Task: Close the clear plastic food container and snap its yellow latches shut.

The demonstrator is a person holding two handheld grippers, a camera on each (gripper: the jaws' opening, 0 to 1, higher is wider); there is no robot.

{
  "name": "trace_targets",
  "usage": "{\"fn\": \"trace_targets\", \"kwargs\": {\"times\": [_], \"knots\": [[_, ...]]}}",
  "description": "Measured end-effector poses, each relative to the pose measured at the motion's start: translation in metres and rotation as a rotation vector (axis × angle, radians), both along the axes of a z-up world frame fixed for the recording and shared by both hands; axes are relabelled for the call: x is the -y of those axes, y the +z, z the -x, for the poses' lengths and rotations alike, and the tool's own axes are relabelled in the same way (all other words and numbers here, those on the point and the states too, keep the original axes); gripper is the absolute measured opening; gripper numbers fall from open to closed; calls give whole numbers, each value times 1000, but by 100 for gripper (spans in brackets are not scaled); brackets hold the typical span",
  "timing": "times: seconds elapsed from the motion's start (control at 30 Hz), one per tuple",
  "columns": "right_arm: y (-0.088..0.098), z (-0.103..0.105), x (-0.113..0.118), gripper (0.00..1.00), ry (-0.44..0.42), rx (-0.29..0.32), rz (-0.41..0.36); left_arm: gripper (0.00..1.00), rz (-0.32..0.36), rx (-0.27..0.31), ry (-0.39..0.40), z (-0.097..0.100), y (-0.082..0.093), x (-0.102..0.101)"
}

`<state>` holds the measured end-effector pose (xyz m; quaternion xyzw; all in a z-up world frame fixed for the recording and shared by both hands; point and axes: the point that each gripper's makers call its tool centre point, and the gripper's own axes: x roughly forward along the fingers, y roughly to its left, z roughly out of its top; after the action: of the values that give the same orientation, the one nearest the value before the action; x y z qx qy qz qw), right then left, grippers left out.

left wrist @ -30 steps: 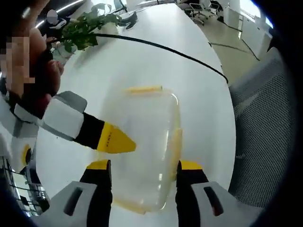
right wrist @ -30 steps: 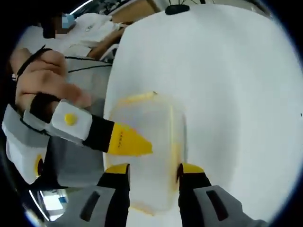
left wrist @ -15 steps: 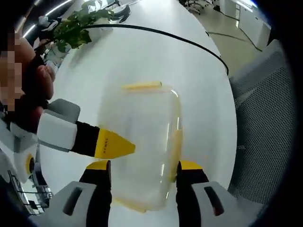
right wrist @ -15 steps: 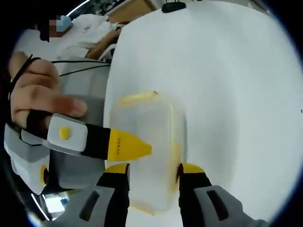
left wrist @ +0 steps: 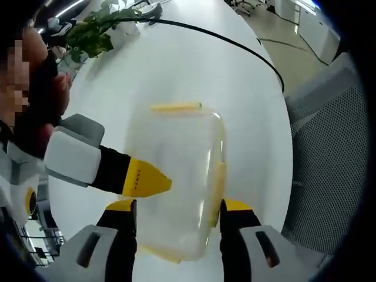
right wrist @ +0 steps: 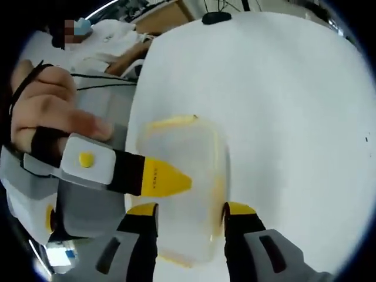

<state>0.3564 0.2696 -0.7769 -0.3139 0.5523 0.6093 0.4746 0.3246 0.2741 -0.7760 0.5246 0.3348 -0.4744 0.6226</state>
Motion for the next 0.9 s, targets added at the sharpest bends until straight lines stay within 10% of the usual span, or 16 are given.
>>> {"fn": "trace_targets", "kwargs": {"times": [0.33,0.9], "knots": [[8,-1,14,44,52,129,-14,75,21,-92,4,14,-1,2],[13,2,19,47,-26,218,-73,75,63,-113,-36,8,13,7]]}}
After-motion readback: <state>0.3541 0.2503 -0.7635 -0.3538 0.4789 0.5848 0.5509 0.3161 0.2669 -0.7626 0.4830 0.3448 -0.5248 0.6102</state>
